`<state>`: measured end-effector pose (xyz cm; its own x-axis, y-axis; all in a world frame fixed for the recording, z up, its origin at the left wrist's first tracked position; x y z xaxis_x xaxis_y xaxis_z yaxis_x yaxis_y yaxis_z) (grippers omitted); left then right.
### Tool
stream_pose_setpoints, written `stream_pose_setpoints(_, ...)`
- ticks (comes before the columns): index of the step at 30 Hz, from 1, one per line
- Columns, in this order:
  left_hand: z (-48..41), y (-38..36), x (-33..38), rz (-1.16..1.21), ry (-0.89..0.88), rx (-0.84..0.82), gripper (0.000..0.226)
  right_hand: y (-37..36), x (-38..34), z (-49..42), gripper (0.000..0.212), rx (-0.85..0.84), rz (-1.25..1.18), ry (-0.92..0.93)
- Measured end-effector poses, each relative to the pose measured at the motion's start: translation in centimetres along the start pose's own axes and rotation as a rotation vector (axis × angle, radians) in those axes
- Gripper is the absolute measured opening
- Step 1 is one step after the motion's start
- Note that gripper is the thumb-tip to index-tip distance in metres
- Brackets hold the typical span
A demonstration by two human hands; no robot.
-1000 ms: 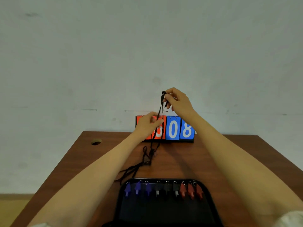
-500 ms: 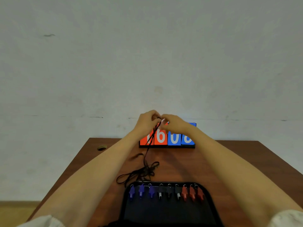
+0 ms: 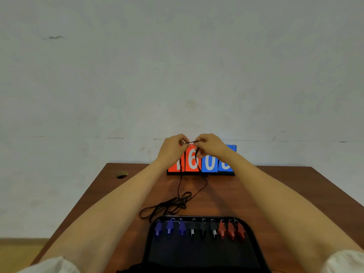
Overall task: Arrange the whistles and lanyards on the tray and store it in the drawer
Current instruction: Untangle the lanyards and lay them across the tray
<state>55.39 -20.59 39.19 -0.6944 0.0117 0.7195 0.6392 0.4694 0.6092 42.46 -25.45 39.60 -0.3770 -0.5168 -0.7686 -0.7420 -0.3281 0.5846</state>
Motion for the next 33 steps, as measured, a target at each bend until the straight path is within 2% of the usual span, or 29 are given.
stream_pose_setpoints(5, 0.3, -2.5, -6.8, -0.298, 0.241, -0.16, 0.009, 5.4, 1.3, -0.4, 0.021, 0.338, -0.166, -0.025)
stream_pose_setpoints(8, 1.1, -2.7, -9.4, -0.259, 0.344, -0.166, 0.011, 6.9, 2.7, -0.2, 0.02, 0.393, -0.199, -0.084)
stream_pose_setpoints(10, 1.1, -2.5, -8.7, -0.053, 0.352, -0.12, 0.011, 6.3, 3.8, 0.1, 0.018, 0.32, -0.176, -0.13)
stream_pose_setpoints(12, 0.3, -1.9, -5.9, 0.118, 0.275, -0.045, 0.014, 4.3, 4.4, 0.3, 0.027, 0.11, -0.102, -0.149)
stream_pose_setpoints(14, -0.6, -1.3, -2.3, 0.183, 0.164, -0.021, 0.015, 1.6, 4.1, 0.7, 0.044, -0.118, -0.054, -0.124)
stream_pose_setpoints(16, -1.3, -1.2, 0.9, 0.202, 0.054, -0.079, 0.013, -0.4, 3.1, 0.9, 0.05, -0.22, -0.076, -0.069)
stream_pose_setpoints(17, -1.4, -1.4, 2.3, 0.18, -0.005, -0.129, 0.013, -1.0, 2.6, 0.7, 0.047, -0.228, -0.1, -0.035)
stream_pose_setpoints(19, -1.2, -1.9, 4.0, 0.117, -0.097, -0.2, 0.015, -1.2, 1.8, 0.2, 0.026, -0.179, -0.108, 0.011)
stream_pose_setpoints(20, -1.1, -1.9, 4.4, 0.103, -0.119, -0.197, 0.016, -0.8, 1.9, -0.1, 0.013, -0.129, -0.105, 0.0)
stream_pose_setpoints(21, -1.1, -1.8, 4.3, 0.107, -0.121, -0.171, 0.016, -0.4, 2.1, -0.4, 0.011, -0.081, -0.108, -0.013)
stream_pose_setpoints(24, -1.3, -1.6, 2.3, 0.098, -0.047, -0.076, 0.017, 0.8, 2.6, -0.7, 0.018, -0.027, -0.109, -0.011)
stream_pose_setpoints(28, -1.5, -1.3, -0.7, 0.086, 0.092, -0.005, 0.02, 1.9, 2.3, -0.2, 0.017, -0.095, -0.056, 0.019)
stream_pose_setpoints(31, -1.3, 0.6, -2.1, 0.129, 0.188, 0.108, 0.024, 3.7, 3.5, 0.4, 0.018, -0.067, 0.195, -0.02)
stream_pose_setpoints(33, -1.0, 1.8, -3.3, 0.13, 0.24, 0.156, 0.025, 4.8, 4.8, 1.0, 0.01, -0.067, 0.338, -0.057)
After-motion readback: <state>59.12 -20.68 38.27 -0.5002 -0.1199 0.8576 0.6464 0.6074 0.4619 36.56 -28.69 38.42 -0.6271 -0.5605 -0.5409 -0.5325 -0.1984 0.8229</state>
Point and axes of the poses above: each hand's wrist, its own z-axis away from the middle knuckle, its own y-axis out of the back of the hand, x = y × z, the point moved 7 cm from there along -z, towards the middle knuckle, and after that the axes turned 10 degrees about y, right-handed, at the moved point
